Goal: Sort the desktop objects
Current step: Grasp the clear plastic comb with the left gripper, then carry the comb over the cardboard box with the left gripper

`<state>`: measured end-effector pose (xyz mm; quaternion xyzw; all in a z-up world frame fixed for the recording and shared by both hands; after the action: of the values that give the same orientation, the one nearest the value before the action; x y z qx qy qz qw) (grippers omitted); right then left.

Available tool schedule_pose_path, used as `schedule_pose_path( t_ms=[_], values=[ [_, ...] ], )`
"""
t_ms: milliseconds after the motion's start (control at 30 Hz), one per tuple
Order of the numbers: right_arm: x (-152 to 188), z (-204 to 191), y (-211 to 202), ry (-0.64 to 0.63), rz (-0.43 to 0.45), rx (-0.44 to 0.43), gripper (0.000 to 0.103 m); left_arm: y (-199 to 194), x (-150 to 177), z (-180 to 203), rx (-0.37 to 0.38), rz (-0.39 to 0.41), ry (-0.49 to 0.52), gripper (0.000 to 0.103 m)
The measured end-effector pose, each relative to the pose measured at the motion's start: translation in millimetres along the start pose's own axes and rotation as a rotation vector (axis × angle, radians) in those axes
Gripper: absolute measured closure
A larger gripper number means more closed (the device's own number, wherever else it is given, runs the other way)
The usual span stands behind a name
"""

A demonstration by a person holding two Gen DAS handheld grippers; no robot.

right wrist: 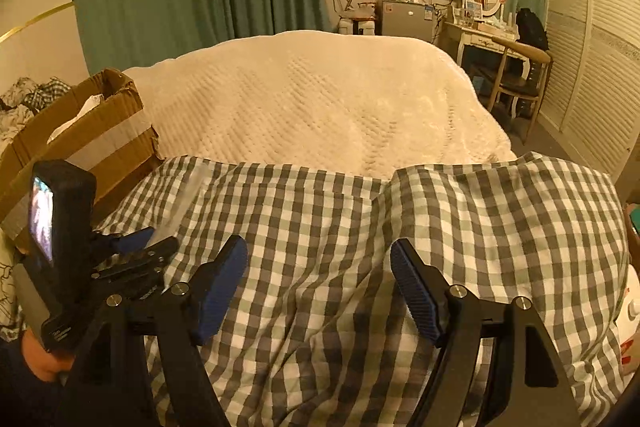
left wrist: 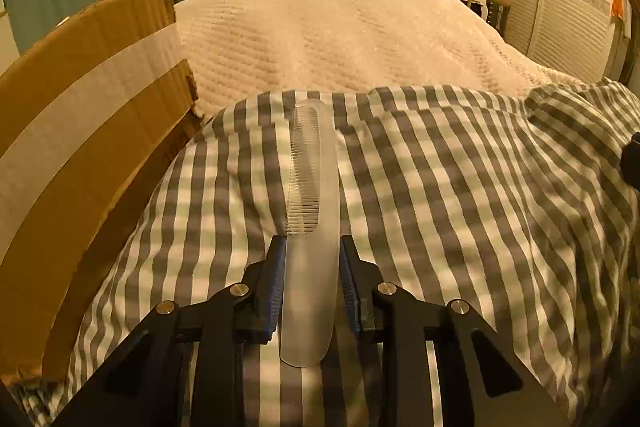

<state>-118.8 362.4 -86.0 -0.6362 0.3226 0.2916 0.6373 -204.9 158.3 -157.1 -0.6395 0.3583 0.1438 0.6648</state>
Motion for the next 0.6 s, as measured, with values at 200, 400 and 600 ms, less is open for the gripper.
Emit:
schedule_pose_path(
  t_ms=[200,400,600],
  values=[
    [11.0,-2.4,-14.2,0.016,0.006,0.021,0.029,-23.4,19.2,-10.4,0.041,-0.019,-0.064,0.077],
    [11.2,-18.6,-37.5,0.018,0.029,0.023,0.029,-46.7,38.2,-29.5,0.06,-0.034,-0.102,0.077],
    [18.8,-30.5,-49.2,0.05,0.03,0.009,0.028,-70.2,52.4,-45.7,0.051,-0.021,-0.107,0.077]
  ],
)
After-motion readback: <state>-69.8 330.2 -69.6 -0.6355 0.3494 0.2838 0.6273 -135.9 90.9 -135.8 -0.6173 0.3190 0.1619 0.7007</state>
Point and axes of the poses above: each gripper's, at about its wrist camera, not at the fingertips, and y roughly the way its jaws point, z to its right, x to its underside, the point moved 3 cm from there along y, roughly the way its jaws point, and after that the axes turned 2 degrees about z, right-handed, at the moved point
